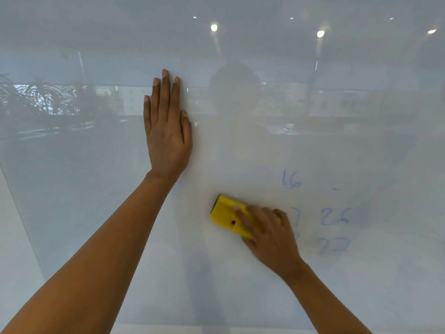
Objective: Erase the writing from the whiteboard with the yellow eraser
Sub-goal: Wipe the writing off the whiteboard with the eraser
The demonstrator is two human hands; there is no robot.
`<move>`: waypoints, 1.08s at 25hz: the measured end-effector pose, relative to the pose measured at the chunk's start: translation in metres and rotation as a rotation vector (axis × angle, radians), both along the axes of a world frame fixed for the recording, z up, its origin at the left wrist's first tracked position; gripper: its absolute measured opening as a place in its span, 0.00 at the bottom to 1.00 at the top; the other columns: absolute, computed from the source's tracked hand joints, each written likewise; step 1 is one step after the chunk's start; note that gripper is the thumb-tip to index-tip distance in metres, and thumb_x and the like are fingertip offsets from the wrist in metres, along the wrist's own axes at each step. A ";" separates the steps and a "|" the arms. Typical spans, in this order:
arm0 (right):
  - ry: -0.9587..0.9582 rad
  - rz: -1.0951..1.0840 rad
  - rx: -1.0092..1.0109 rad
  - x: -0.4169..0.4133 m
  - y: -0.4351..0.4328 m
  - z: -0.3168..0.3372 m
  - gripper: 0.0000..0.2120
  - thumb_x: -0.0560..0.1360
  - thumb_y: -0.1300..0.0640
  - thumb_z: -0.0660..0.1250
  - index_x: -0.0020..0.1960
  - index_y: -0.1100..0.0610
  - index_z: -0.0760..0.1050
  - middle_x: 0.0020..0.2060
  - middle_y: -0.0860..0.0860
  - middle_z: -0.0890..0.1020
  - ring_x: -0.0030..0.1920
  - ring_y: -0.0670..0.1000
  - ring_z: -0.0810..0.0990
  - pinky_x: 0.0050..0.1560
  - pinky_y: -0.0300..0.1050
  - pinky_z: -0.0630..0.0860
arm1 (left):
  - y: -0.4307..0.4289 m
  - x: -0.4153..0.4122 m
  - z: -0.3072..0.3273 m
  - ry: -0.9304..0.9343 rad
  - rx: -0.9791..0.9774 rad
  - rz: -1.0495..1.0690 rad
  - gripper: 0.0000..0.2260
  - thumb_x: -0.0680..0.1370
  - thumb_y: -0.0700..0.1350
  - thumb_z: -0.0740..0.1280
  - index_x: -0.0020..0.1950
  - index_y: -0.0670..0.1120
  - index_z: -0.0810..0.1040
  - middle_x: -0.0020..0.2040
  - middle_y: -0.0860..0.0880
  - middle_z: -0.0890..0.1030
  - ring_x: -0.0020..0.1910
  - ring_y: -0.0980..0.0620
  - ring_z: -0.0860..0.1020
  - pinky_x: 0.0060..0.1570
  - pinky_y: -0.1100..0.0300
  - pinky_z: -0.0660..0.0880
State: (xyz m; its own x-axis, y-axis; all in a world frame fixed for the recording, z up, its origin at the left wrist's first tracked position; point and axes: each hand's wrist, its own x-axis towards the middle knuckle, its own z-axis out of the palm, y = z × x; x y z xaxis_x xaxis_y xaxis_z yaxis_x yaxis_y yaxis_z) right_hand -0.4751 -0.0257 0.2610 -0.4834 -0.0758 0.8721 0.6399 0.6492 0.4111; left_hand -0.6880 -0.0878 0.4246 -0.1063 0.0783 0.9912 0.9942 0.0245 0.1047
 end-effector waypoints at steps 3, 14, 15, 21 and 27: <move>0.626 0.029 -0.248 0.012 0.014 0.047 0.28 0.73 0.53 0.69 0.69 0.59 0.64 0.54 0.65 0.76 0.51 0.60 0.72 0.48 0.52 0.70 | 0.000 0.003 0.001 0.076 -0.038 0.005 0.22 0.81 0.39 0.52 0.76 0.43 0.57 0.77 0.42 0.57 0.77 0.46 0.53 0.76 0.53 0.46; 0.250 0.008 -0.081 0.006 0.015 0.026 0.24 0.75 0.48 0.60 0.68 0.58 0.63 0.57 0.60 0.71 0.48 0.60 0.72 0.47 0.51 0.68 | 0.016 0.034 0.007 0.103 -0.041 -0.045 0.22 0.81 0.39 0.52 0.76 0.42 0.58 0.77 0.42 0.59 0.77 0.45 0.54 0.76 0.52 0.48; 0.415 -0.012 -0.129 0.015 0.021 0.039 0.25 0.75 0.48 0.61 0.68 0.60 0.64 0.56 0.63 0.74 0.49 0.61 0.72 0.47 0.52 0.69 | 0.016 0.034 0.007 0.104 -0.041 -0.047 0.22 0.81 0.38 0.52 0.76 0.42 0.58 0.77 0.42 0.59 0.77 0.46 0.54 0.76 0.52 0.49; 1.120 -0.051 -0.317 0.016 0.029 0.121 0.30 0.75 0.48 0.65 0.71 0.62 0.64 0.59 0.63 0.73 0.54 0.62 0.71 0.54 0.54 0.69 | 0.020 0.035 0.006 0.092 -0.018 -0.037 0.22 0.82 0.39 0.51 0.76 0.42 0.58 0.77 0.42 0.59 0.77 0.46 0.55 0.76 0.53 0.48; 0.026 -0.040 -0.005 -0.007 0.002 0.026 0.27 0.73 0.48 0.63 0.70 0.54 0.61 0.59 0.55 0.69 0.48 0.56 0.71 0.48 0.50 0.70 | 0.024 0.032 0.004 0.105 0.001 0.013 0.21 0.82 0.41 0.50 0.76 0.43 0.58 0.77 0.43 0.59 0.77 0.47 0.55 0.76 0.55 0.48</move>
State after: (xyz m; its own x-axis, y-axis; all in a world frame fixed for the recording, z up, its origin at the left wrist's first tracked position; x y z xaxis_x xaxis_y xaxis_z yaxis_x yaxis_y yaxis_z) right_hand -0.4817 -0.0234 0.2868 -0.4628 -0.0524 0.8849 0.6757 0.6253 0.3904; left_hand -0.6558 -0.0635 0.4281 -0.0032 0.0764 0.9971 0.9993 0.0370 0.0004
